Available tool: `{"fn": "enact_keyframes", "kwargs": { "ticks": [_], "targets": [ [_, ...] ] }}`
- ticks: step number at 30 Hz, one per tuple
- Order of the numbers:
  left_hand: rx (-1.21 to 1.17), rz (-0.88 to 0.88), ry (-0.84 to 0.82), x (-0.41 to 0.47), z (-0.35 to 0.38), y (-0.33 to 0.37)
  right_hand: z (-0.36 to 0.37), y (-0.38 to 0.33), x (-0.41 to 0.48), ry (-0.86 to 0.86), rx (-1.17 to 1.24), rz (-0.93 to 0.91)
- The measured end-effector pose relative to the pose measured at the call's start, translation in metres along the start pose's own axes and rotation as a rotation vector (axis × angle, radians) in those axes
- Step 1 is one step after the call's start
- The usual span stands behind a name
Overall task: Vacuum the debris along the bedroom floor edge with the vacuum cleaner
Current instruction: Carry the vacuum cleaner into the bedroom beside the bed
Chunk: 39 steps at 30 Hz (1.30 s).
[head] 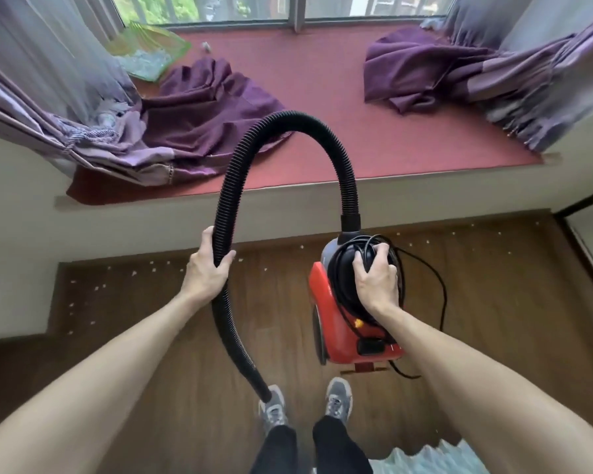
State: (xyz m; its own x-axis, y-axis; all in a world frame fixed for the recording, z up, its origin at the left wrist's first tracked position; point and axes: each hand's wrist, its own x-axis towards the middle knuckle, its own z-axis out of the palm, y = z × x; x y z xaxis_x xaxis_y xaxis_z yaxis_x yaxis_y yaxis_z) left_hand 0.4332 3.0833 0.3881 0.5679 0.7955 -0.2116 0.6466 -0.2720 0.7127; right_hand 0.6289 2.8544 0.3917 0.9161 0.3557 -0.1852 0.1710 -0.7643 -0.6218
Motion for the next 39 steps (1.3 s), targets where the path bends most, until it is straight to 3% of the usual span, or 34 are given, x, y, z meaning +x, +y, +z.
{"fn": "enact_keyframes", "kwargs": {
  "ticks": [18,30,39],
  "targets": [
    [0.086,-0.132,-0.03,0.012,0.159,-0.11,0.111,0.169,0.01,-0.223,-0.016,0.15],
    [0.014,-0.22,-0.098,0.021,0.309,-0.184,0.219,0.287,0.036,-0.203,0.018,0.25],
    [0.035,-0.258,-0.117,0.017,0.369,-0.232,0.267,0.336,0.044,-0.232,0.023,0.269]
  ]
}}
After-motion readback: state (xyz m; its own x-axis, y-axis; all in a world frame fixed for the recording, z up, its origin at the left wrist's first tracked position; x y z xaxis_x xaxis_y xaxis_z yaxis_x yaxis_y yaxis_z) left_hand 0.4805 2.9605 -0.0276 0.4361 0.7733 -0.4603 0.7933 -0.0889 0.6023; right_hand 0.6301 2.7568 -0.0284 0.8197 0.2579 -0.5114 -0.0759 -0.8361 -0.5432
